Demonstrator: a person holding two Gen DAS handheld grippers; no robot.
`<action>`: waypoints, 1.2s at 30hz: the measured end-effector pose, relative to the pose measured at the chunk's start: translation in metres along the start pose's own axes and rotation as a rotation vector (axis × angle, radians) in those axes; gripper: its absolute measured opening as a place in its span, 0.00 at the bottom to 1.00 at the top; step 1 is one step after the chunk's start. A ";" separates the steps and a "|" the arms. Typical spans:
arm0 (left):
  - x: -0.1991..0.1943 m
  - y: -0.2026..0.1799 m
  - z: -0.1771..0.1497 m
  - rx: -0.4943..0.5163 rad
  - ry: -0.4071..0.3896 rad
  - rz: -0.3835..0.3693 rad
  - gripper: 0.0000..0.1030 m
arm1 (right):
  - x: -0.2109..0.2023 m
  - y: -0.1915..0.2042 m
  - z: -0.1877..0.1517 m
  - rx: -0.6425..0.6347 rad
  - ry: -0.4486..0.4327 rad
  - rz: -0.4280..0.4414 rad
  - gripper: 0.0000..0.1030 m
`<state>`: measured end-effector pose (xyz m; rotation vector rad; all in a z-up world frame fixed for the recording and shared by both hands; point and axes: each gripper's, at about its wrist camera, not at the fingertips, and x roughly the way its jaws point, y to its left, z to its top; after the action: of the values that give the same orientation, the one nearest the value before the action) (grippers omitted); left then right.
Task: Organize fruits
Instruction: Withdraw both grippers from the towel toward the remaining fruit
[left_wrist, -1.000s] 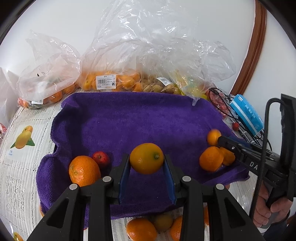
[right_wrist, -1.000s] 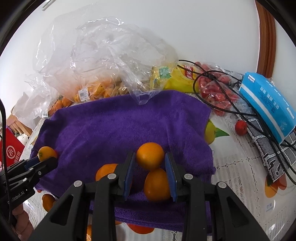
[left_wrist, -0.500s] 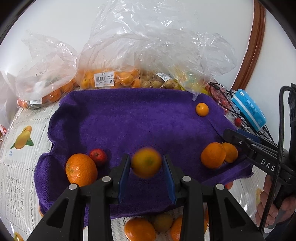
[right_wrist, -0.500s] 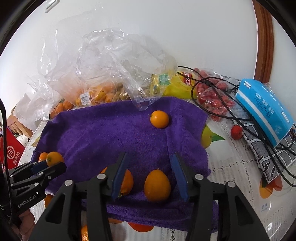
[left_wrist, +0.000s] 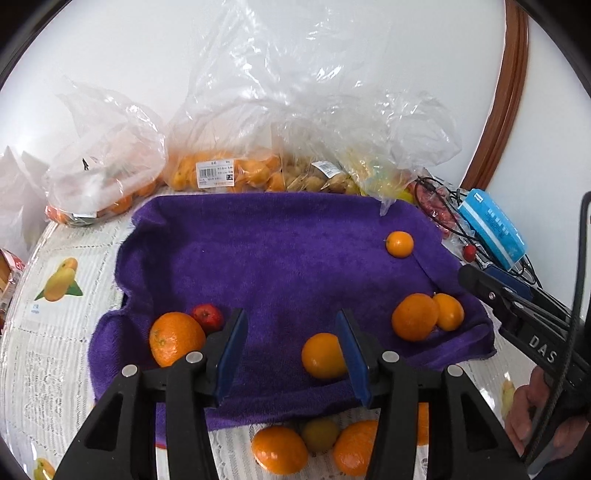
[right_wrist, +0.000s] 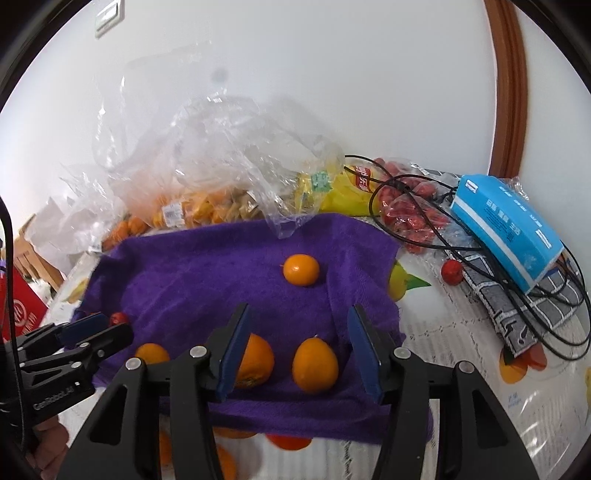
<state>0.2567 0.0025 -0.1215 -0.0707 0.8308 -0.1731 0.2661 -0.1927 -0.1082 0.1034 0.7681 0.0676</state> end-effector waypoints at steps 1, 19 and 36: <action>-0.003 0.000 0.000 0.001 -0.003 -0.002 0.47 | -0.004 0.001 0.000 0.002 -0.002 -0.003 0.52; -0.058 0.042 -0.045 -0.036 0.002 0.056 0.51 | -0.062 0.048 -0.045 -0.064 0.093 0.009 0.58; -0.059 0.074 -0.072 -0.080 0.056 0.059 0.51 | -0.032 0.067 -0.088 -0.095 0.184 0.048 0.43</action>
<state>0.1734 0.0866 -0.1368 -0.1164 0.8945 -0.0863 0.1807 -0.1229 -0.1410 0.0252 0.9449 0.1613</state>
